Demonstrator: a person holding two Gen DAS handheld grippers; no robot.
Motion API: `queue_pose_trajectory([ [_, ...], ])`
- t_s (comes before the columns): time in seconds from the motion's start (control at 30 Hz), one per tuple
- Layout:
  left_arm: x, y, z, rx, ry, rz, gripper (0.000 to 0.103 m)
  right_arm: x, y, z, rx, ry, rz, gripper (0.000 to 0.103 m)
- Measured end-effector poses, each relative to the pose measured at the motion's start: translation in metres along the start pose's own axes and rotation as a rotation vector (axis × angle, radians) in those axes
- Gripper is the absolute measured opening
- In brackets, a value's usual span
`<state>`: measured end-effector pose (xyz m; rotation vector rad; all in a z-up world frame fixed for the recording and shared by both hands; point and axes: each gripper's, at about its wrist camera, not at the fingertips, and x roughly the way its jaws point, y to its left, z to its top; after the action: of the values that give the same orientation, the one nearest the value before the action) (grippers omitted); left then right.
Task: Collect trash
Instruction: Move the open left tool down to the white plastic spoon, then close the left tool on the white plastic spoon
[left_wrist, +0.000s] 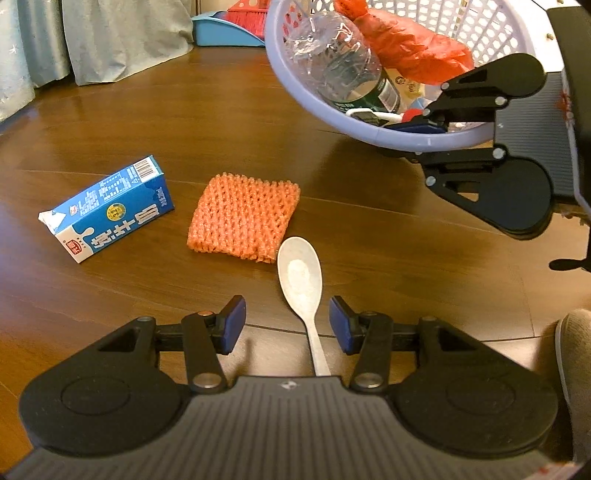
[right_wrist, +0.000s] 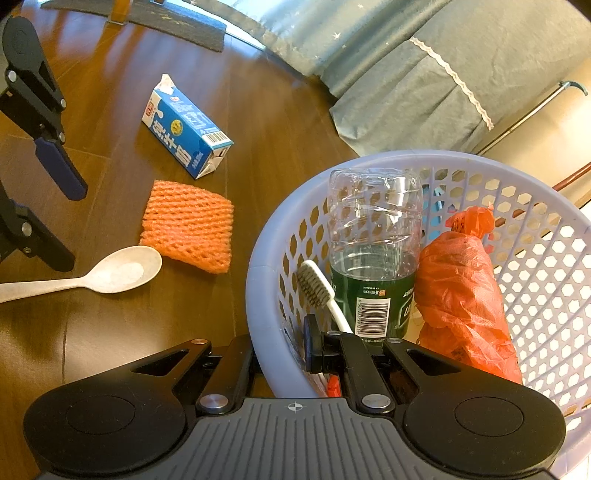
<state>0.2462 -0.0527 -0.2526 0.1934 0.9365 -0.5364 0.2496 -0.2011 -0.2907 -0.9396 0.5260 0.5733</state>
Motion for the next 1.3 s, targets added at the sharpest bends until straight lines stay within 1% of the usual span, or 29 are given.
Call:
queue_pose_trajectory([
  [0.17, 0.008, 0.001, 0.002, -0.003, 0.000, 0.006, 0.045, 0.000, -0.001, -0.001, -0.001, 0.001, -0.002, 0.005],
  [0.27, 0.013, -0.001, 0.003, 0.001, -0.004, 0.008, 0.047, 0.001, -0.002, -0.002, -0.001, 0.003, -0.004, 0.005],
  [0.43, 0.024, -0.004, 0.004, 0.004, -0.012, -0.008, 0.047, 0.002, -0.001, -0.002, -0.008, 0.003, -0.004, 0.005],
  [0.57, 0.037, -0.005, 0.003, 0.003, -0.012, 0.004, 0.047, 0.003, -0.001, -0.003, -0.012, 0.006, -0.006, 0.005],
  [0.6, 0.040, -0.005, 0.003, 0.004, -0.010, 0.007, 0.046, 0.004, -0.001, -0.003, -0.011, 0.007, -0.007, 0.005],
  [0.7, 0.046, -0.007, 0.004, 0.017, -0.001, 0.013, 0.040, 0.004, -0.002, -0.003, -0.009, 0.008, -0.010, 0.005],
  [0.8, 0.051, -0.009, 0.004, 0.058, 0.003, 0.019, 0.040, 0.005, 0.001, -0.002, -0.013, 0.010, -0.010, 0.005],
  [0.97, 0.056, -0.007, 0.003, 0.091, 0.007, 0.030, 0.039, 0.004, 0.001, -0.003, -0.013, 0.010, -0.011, 0.005],
  [1.03, 0.055, -0.006, 0.003, 0.107, 0.006, 0.023, 0.030, 0.004, 0.001, -0.003, -0.013, 0.010, -0.011, 0.005],
  [1.17, 0.053, -0.001, 0.001, 0.127, 0.010, 0.020, 0.029, 0.004, 0.001, -0.003, -0.013, 0.010, -0.011, 0.005],
  [1.3, 0.043, 0.007, -0.003, 0.189, 0.017, 0.022, 0.028, 0.004, 0.000, -0.003, -0.006, 0.011, -0.011, 0.005],
])
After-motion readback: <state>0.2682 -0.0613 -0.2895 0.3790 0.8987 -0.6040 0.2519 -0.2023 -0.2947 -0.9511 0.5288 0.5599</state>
